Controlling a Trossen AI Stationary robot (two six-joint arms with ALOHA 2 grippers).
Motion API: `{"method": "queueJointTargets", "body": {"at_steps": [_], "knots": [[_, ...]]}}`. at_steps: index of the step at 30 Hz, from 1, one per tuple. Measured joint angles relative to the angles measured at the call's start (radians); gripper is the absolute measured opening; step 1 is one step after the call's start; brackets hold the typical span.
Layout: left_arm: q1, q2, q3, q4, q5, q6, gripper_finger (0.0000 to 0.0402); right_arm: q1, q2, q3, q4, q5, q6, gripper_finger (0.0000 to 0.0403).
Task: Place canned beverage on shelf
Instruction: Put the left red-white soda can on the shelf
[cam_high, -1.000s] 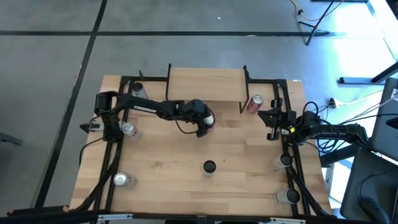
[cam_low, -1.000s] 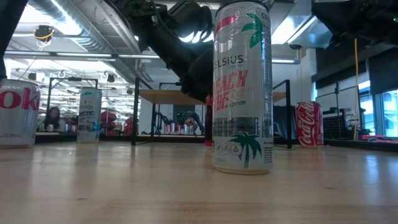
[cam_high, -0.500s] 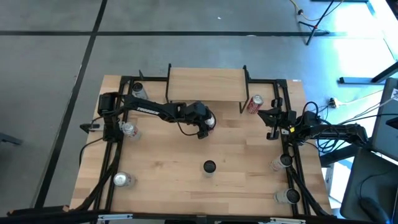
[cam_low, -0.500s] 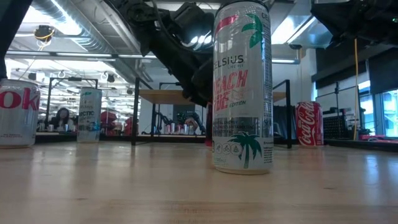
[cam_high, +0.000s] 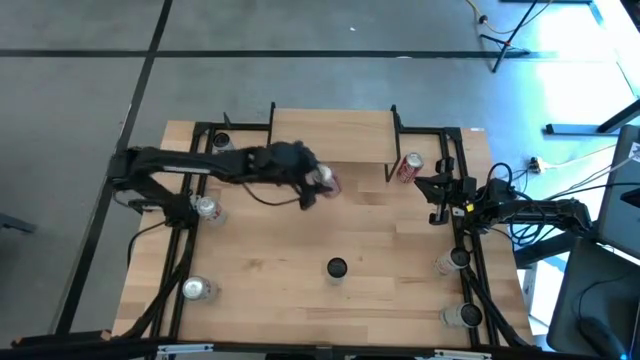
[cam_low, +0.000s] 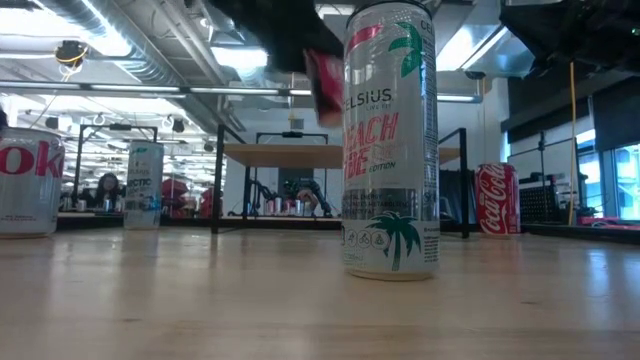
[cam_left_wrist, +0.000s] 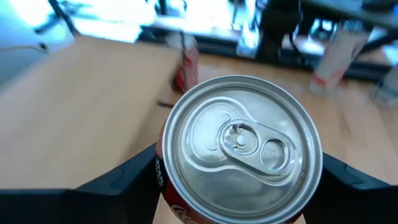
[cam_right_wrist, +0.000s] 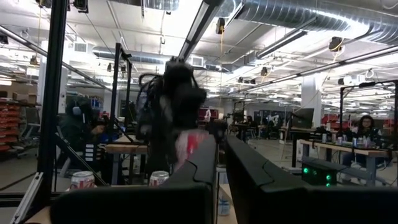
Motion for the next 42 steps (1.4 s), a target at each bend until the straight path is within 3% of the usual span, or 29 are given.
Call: {"method": "queueJointTargets", "body": {"at_steps": [7,11,14,17,21,24,32,42], "knots": [[0.153,-0.2,0.002,-0.13,0.028,-0.001,0.0275,0.0,0.0,0.0,0.002,0.0,0.0,0.0028],[0.274,-0.218,0.053,-0.293,0.096,0.001,0.0274,0.0,0.0,0.0,0.002,0.0,-0.005,0.0028],[0.334,-0.18,0.159,-0.442,0.102,0.045,0.0274,0.0,0.0,0.0,0.0,0.0,-0.014,0.0028],[0.376,-0.134,0.258,-0.492,0.097,0.108,0.0274,0.0,0.0,0.0,-0.006,0.001,-0.019,0.0028],[0.449,-0.069,0.336,-0.521,0.206,0.177,0.0273,0.0,0.0,0.0,-0.018,0.0,-0.02,0.0028],[0.5,-0.037,0.343,-0.527,0.263,0.215,0.0273,0.0,0.0,0.0,-0.023,0.0,-0.02,0.0028],[0.592,0.061,0.343,-0.525,0.274,0.253,0.0273,0.0,0.0,0.0,-0.036,-0.044,-0.019,0.0028],[0.626,0.147,0.343,-0.529,0.297,0.319,0.0273,0.0,0.0,0.0,-0.047,-0.045,-0.019,0.0028]]}}
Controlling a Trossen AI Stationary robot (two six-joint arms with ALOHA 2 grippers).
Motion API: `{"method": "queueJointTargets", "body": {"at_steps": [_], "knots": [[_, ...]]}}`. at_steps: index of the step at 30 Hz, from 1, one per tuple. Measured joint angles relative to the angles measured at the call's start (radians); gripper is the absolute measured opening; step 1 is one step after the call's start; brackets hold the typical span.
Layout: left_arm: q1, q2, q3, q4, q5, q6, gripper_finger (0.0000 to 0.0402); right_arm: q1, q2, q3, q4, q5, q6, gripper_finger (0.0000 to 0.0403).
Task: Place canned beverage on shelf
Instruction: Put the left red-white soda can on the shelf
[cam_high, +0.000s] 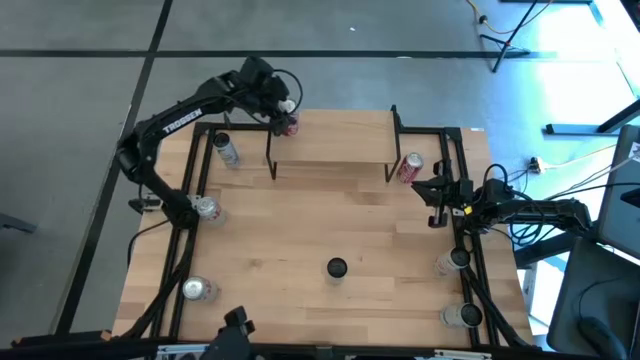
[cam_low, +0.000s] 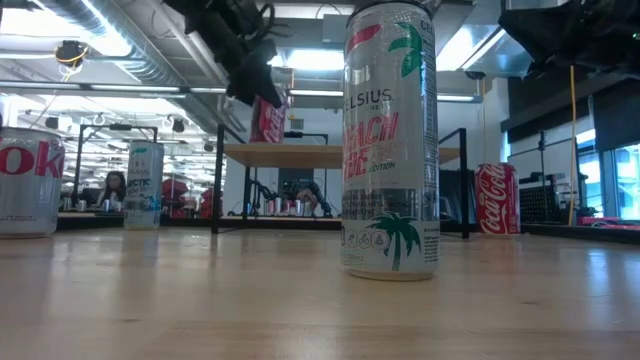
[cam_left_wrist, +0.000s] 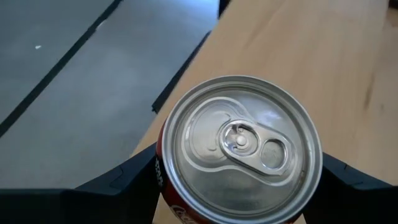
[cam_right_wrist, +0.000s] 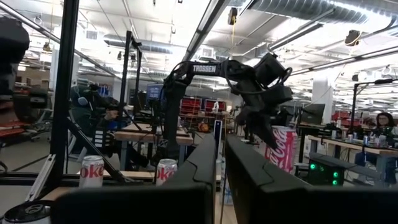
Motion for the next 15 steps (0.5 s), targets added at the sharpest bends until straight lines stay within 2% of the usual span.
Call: {"method": "queueJointTargets", "body": {"at_steps": [9,15], "knots": [[-0.001,0.019,0.0,-0.005,0.006,-0.002,0.0276,0.0,0.0,0.0,0.0,0.0,0.0,0.0028],[-0.004,0.019,0.001,-0.013,-0.016,-0.007,0.0301,0.0,0.0,0.0,0.001,0.0,0.0,0.0028]]}}
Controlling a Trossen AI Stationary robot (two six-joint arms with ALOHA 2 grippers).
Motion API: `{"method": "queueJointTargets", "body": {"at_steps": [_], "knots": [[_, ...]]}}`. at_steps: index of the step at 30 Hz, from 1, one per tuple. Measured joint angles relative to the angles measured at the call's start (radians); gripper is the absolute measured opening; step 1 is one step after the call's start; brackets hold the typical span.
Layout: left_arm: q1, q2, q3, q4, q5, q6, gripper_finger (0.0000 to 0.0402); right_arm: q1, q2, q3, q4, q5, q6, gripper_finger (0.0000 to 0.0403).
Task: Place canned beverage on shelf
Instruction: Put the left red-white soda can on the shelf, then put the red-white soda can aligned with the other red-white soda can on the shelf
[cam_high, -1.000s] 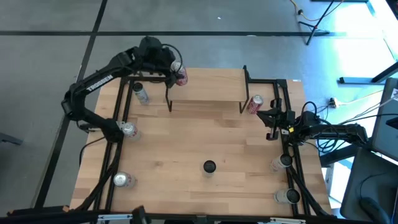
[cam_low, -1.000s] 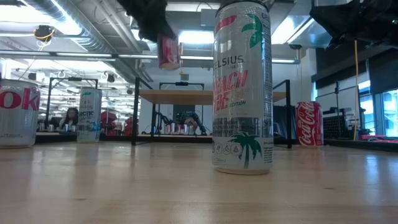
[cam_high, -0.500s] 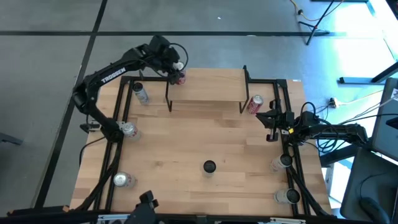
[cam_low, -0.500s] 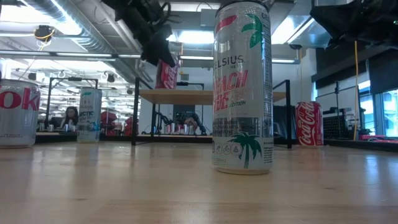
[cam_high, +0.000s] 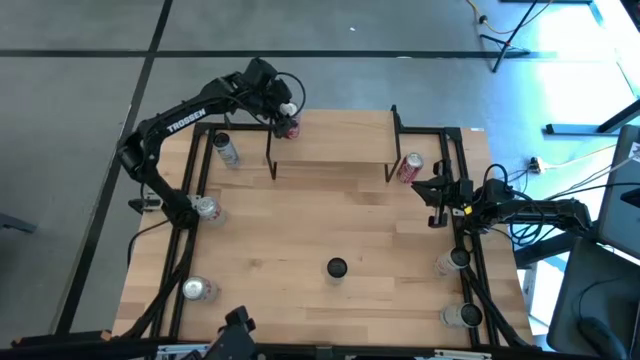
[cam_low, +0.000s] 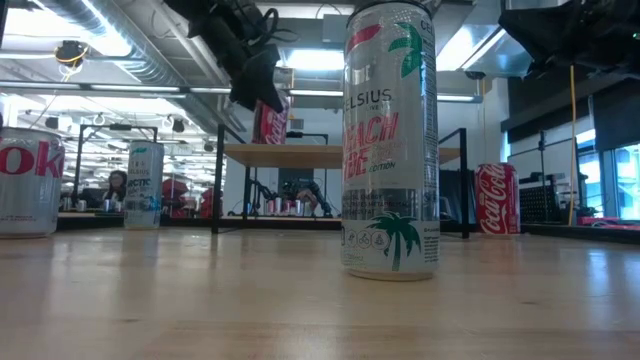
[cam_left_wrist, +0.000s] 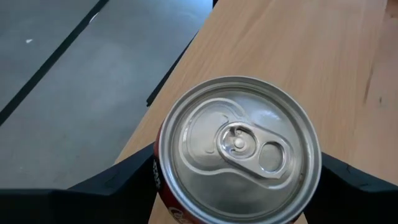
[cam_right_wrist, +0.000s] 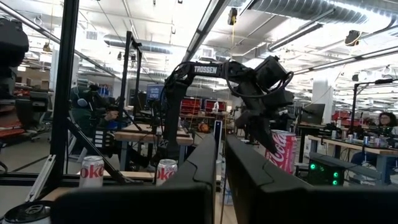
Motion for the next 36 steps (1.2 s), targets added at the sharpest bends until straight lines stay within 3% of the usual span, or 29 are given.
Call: {"method": "queueJointTargets", "body": {"at_steps": [11,15,19,23,26,30,36], "knots": [[-0.017,-0.054,0.05,-0.006,-0.019,-0.026,0.0325,0.0,0.0,0.0,0.0,0.0,0.0,0.0028],[-0.051,-0.102,0.11,-0.007,0.021,-0.092,0.0326,0.0,0.0,0.0,0.001,0.011,0.0,0.0028],[-0.115,-0.188,0.092,-0.004,0.046,-0.129,0.0326,0.0,0.0,0.0,0.001,0.022,0.0,0.0028],[-0.215,-0.322,-0.072,0.058,0.019,-0.153,0.0326,0.0,0.0,0.0,0.002,0.085,0.0,0.0028],[-0.303,-0.446,-0.251,0.196,0.006,-0.166,0.0327,0.0,0.0,0.0,0.001,0.099,-0.001,0.0028],[-0.435,-0.591,-0.521,0.51,0.013,-0.167,0.0327,0.0,0.0,0.0,-0.016,0.129,-0.014,0.0028],[-0.567,-0.649,-0.878,1.128,0.029,-0.077,0.0327,0.0,0.007,0.005,-0.129,0.399,-0.014,0.0028]]}}
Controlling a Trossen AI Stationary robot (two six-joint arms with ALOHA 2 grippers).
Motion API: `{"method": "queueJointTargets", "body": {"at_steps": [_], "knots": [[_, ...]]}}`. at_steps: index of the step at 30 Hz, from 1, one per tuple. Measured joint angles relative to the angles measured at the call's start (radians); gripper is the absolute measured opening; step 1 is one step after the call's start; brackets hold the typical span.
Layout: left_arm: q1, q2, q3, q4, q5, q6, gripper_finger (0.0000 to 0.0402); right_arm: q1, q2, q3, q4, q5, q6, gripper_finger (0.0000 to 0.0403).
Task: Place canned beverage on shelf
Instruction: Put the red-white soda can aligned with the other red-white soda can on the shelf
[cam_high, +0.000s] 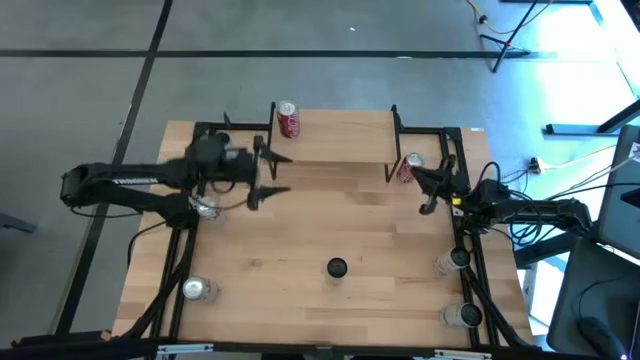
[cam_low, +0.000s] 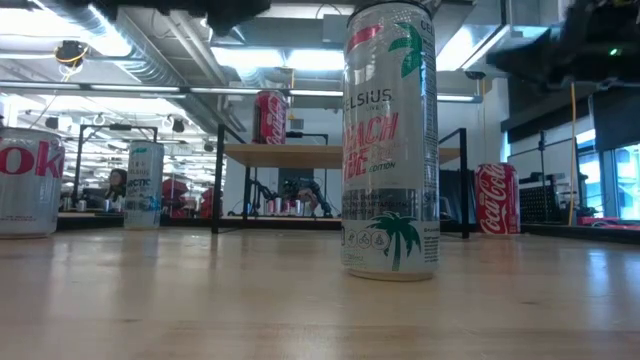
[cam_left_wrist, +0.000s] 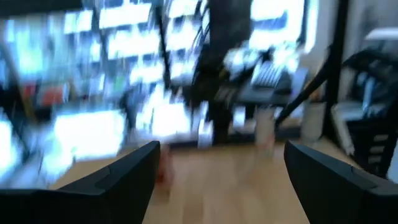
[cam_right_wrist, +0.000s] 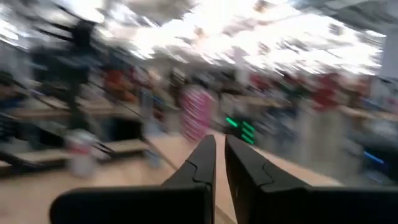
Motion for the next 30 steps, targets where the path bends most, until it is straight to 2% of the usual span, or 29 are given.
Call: {"method": "queueJointTargets", "body": {"at_steps": [4,6,8,14,20,23,25,27,30], "knots": [[-0.018,0.079,-0.162,0.425,-0.008,0.103,0.0327,0.0,0.027,0.059,-0.162,0.208,0.054,0.0028],[-0.011,0.128,-0.206,0.563,-0.018,0.145,0.0327,0.0,0.05,0.106,-0.261,0.276,0.105,0.0028],[-0.003,0.162,-0.22,0.648,-0.024,0.151,0.0327,0.0,0.084,0.167,-0.349,0.293,0.153,0.0028],[-0.003,0.183,-0.219,0.669,-0.019,0.118,0.0327,0.0,0.248,0.379,-0.569,0.299,0.254,0.0028],[-0.006,0.183,-0.218,0.594,0.017,0.108,0.0327,-0.007,0.423,0.577,-0.831,0.396,0.385,0.0028],[-0.006,0.183,-0.218,0.593,0.018,0.091,0.0327,-0.054,0.497,0.686,-0.973,0.34,0.463,0.0037],[-0.006,0.183,-0.218,0.594,0.019,0.068,0.0327,-0.107,0.542,0.745,-1.062,0.295,0.487,0.0058],[-0.006,0.183,-0.218,0.594,0.019,0.055,0.0327,-0.171,0.585,0.791,-1.142,0.236,0.503,0.0091],[-0.006,0.183,-0.218,0.595,0.036,0.05,0.0327,-0.28,0.628,0.827,-1.219,0.086,0.504,0.0153]]}}
